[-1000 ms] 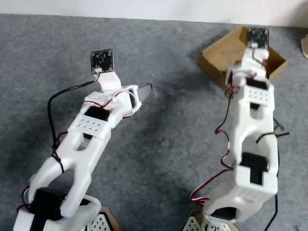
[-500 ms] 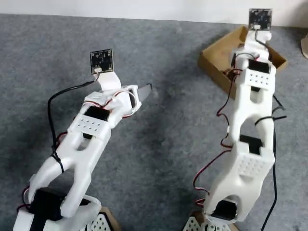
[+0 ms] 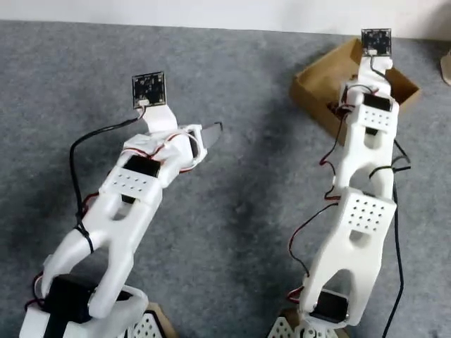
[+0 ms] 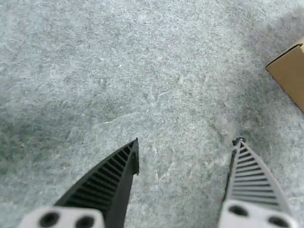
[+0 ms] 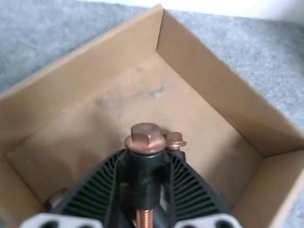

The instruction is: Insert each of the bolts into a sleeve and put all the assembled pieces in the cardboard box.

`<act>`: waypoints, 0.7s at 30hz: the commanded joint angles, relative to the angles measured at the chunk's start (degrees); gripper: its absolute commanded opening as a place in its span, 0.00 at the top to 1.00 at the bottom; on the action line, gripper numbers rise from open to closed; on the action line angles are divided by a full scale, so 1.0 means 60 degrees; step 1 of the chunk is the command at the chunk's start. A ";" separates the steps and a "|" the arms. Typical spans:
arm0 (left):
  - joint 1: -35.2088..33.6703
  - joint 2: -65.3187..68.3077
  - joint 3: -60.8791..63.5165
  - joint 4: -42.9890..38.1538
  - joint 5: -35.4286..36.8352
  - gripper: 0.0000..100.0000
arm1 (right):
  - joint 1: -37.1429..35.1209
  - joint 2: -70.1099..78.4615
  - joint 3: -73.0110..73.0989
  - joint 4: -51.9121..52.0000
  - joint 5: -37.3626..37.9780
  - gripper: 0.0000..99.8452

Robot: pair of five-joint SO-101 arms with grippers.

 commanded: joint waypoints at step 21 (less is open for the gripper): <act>-0.0081 -0.0037 -0.0447 -0.0220 -0.0073 0.71 | -0.0359 0.0183 -0.2308 0.3187 -0.0674 0.88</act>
